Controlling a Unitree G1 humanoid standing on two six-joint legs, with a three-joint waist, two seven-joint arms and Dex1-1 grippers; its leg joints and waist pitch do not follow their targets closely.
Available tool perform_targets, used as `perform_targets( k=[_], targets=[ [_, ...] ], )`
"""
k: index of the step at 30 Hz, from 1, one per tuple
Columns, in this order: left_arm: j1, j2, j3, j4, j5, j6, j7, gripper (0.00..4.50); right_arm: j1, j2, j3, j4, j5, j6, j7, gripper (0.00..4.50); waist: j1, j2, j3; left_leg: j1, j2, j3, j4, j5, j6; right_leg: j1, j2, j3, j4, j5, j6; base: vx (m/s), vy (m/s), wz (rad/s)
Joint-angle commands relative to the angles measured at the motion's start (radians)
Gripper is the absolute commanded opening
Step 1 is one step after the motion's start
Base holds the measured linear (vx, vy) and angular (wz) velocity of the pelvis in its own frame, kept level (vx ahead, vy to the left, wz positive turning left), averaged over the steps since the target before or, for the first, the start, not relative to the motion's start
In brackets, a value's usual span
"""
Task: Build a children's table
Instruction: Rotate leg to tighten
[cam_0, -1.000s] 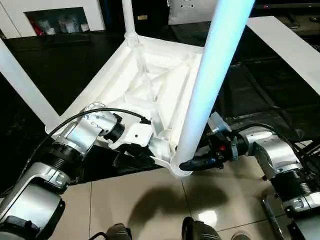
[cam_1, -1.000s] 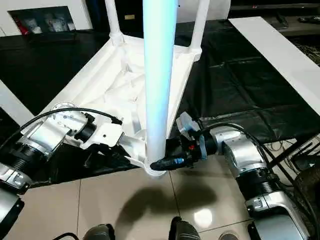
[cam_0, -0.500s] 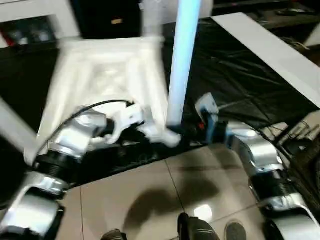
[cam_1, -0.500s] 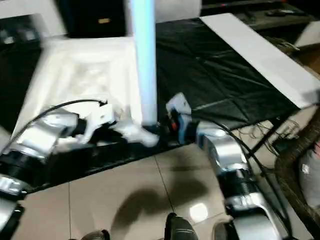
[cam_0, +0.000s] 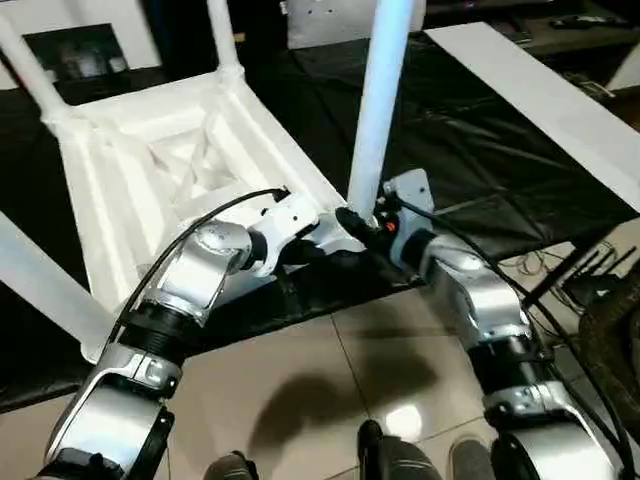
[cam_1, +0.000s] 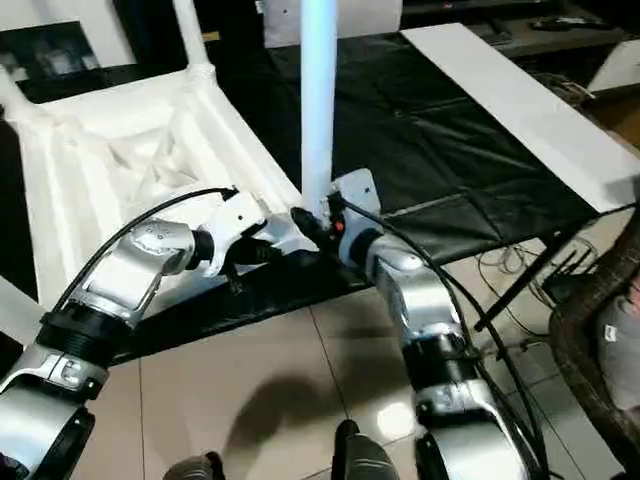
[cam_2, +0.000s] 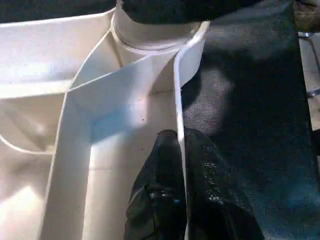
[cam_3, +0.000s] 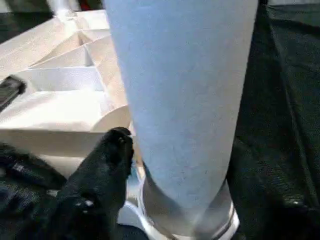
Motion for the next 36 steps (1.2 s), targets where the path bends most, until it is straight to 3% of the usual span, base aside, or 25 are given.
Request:
perform_targets(
  k=[1,4,6,8,9,10,11,12,13,15,18,20,21,23,24,26,28,29,32,35,36],
  targets=[
    [0.001,0.012,-0.031,0.019,0.013,-0.041,-0.025,0.0,0.023,-0.01,0.022,-0.033,0.023,-0.009,0.062,3.31,0.003,0.001,-0.066,-0.002,-0.04,0.036,-0.07,-0.321,0.084,0.071,-0.009,0.017,-0.054,-0.448,-0.153,0.0,0.0,0.0],
    [-0.012,0.049,-0.039,0.068,0.027,-0.116,-0.055,0.0,0.072,-0.075,0.008,-0.105,0.053,0.005,0.127,3.66,0.015,-0.008,-0.069,0.0,-0.042,0.043,-0.064,-0.276,0.093,0.068,-0.008,0.026,-0.055,-0.457,-0.144,0.0,0.0,0.0],
    [-0.018,0.065,-0.043,0.084,0.033,-0.149,-0.068,0.0,0.091,-0.102,0.005,-0.134,0.061,0.016,0.151,3.84,0.019,-0.007,-0.072,-0.01,-0.043,0.041,-0.064,-0.238,0.089,0.076,-0.008,0.027,-0.045,-0.442,-0.147,0.0,0.0,0.0],
    [-0.03,0.088,-0.047,0.109,0.041,-0.188,-0.081,0.0,0.121,-0.142,0.004,-0.179,0.067,0.023,0.184,3.93,0.021,-0.007,-0.073,-0.011,-0.043,0.04,-0.064,-0.227,0.09,0.078,-0.007,0.026,-0.046,-0.443,-0.14,0.0,0.0,0.0],
    [-0.046,0.12,-0.055,0.142,0.051,-0.256,-0.098,0.0,0.162,-0.189,0.001,-0.233,0.07,0.02,0.219,4.06,0.025,-0.001,-0.073,-0.011,-0.042,0.04,-0.064,-0.213,0.092,0.076,-0.006,0.027,-0.046,-0.426,-0.14,0.0,0.0,0.0],
    [-0.052,0.131,-0.057,0.155,0.053,-0.287,-0.103,0.0,0.18,-0.204,-0.003,-0.26,0.083,0.033,0.238,4.13,0.027,-0.003,-0.075,-0.011,-0.042,0.04,-0.063,-0.206,0.093,0.079,-0.004,0.027,-0.044,-0.411,-0.139,0.0,0.0,0.0],
    [-0.054,0.136,-0.058,0.162,0.052,-0.303,-0.105,0.0,0.188,-0.21,-0.005,-0.273,0.091,0.041,0.249,4.21,0.03,-0.003,-0.077,-0.013,-0.039,0.039,-0.063,-0.192,0.092,0.081,-0.006,0.029,-0.034,-0.366,-0.155,0.0,0.0,0.0],
    [-0.057,0.149,-0.063,0.171,0.054,-0.335,-0.117,0.0,0.205,-0.217,-0.01,-0.299,0.098,0.054,0.251,4.28,0.029,0.003,-0.076,-0.017,-0.04,0.037,-0.064,-0.191,0.091,0.083,-0.005,0.028,-0.032,-0.355,-0.161,0.0,0.0,0.0],
    [-0.059,0.156,-0.066,0.181,0.055,-0.359,-0.126,0.0,0.215,-0.223,-0.013,-0.316,0.104,0.062,0.248,4.35,0.027,-0.001,-0.078,-0.018,-0.041,0.037,-0.062,-0.186,0.086,0.086,-0.006,0.028,-0.031,-0.336,-0.167,0.0,0.0,0.0],
    [-0.064,0.17,-0.057,0.194,0.065,-0.344,-0.099,0.0,0.238,-0.214,-0.029,-0.354,0.113,0.077,0.211,4.44,0.024,0.005,-0.078,-0.013,-0.038,0.039,-0.062,-0.186,0.08,0.082,-0.006,0.03,-0.027,-0.3,-0.194,0.0,0.0,0.0],
    [-0.066,0.169,-0.024,0.203,0.047,-0.33,-0.056,0.0,0.253,-0.194,-0.052,-0.382,0.109,0.091,0.139,4.44,0.023,-0.002,-0.076,-0.015,-0.038,0.039,-0.063,-0.185,0.077,0.083,-0.006,0.03,-0.025,-0.29,-0.207,0.0,0.0,0.0],
    [-0.064,0.17,-0.012,0.199,0.042,-0.335,-0.035,0.55,0.256,-0.183,-0.063,-0.389,0.11,0.096,0.107,4.5,0.023,0.003,-0.072,-0.014,-0.039,0.039,-0.065,-0.198,0.064,0.081,-0.007,0.03,-0.029,-0.335,-0.191,0.0,0.0,0.0],
    [-0.047,0.168,0.021,0.165,0.012,-0.318,-0.01,0.55,0.259,-0.155,-0.084,-0.408,0.102,0.103,0.037,4.5,0.022,0.0,-0.069,-0.014,-0.04,0.039,-0.066,-0.212,0.056,0.08,-0.006,0.029,-0.032,-0.362,-0.178,0.0,0.0,0.0],
    [0.004,0.145,0.096,0.068,-0.066,-0.263,0.021,0.62,0.264,-0.131,-0.095,-0.455,0.102,0.239,-0.032,4.5,0.017,-0.012,-0.068,-0.017,-0.042,0.038,-0.067,-0.208,0.049,0.082,-0.005,0.029,-0.033,-0.392,-0.162,0.0,0.0,0.0],
    [0.024,0.133,0.127,0.032,-0.092,-0.248,0.047,0.78,0.267,-0.13,-0.087,-0.472,0.092,0.281,-0.049,4.5,0.017,-0.007,-0.066,-0.018,-0.041,0.036,-0.068,-0.198,0.044,0.085,-0.007,0.029,-0.027,-0.386,-0.168,0.0,0.0,0.0],
    [0.063,0.11,0.185,-0.031,-0.138,-0.231,0.094,1.0,0.281,-0.126,-0.067,-0.504,0.077,0.318,-0.067,4.5,0.012,-0.004,-0.065,-0.013,-0.039,0.04,-0.066,-0.212,0.053,0.072,-0.006,0.028,-0.038,-0.416,-0.157,0.0,0.0,0.0],
    [0.108,0.086,0.241,-0.101,-0.175,-0.205,0.145,1.01,0.289,-0.115,-0.055,-0.527,0.055,0.358,-0.103,4.5,0.01,-0.006,-0.063,-0.016,-0.036,0.039,-0.067,-0.211,0.05,0.073,-0.005,0.028,-0.033,-0.4,-0.158,0.0,0.0,0.0],
    [0.126,0.075,0.261,-0.128,-0.185,-0.19,0.167,1.07,0.294,-0.108,-0.056,-0.531,0.046,0.339,-0.118,4.5,0.011,-0.003,-0.062,-0.013,-0.038,0.039,-0.067,-0.222,0.052,0.069,-0.005,0.026,-0.039,-0.421,-0.145,0.0,0.0,0.0],
    [0.208,0.03,0.334,-0.248,-0.218,-0.126,0.261,1.17,0.326,-0.081,-0.058,-0.559,0.028,0.257,-0.167,4.5,0.005,-0.001,-0.064,-0.019,-0.033,0.039,-0.067,-0.214,0.051,0.071,-0.008,0.027,-0.035,-0.395,-0.143,0.0,0.0,0.0],
    [0.317,-0.034,0.397,-0.412,-0.256,-0.054,0.349,1.17,0.366,-0.053,-0.065,-0.605,0.033,0.252,-0.209,4.5,0.009,0.01,-0.071,-0.018,-0.034,0.04,-0.064,-0.186,0.065,0.072,-0.002,0.025,-0.032,-0.342,-0.161,0.0,0.0,0.0],
    [0.399,-0.091,0.422,-0.533,-0.25,-0.026,0.425,1.17,0.398,-0.036,-0.059,-0.642,0.043,0.255,-0.221,4.5,0.008,0.016,-0.077,-0.016,-0.027,0.039,-0.063,-0.179,0.064,0.075,-0.004,0.028,-0.023,-0.302,-0.179,0.0,0.0,0.0]
  ],
)
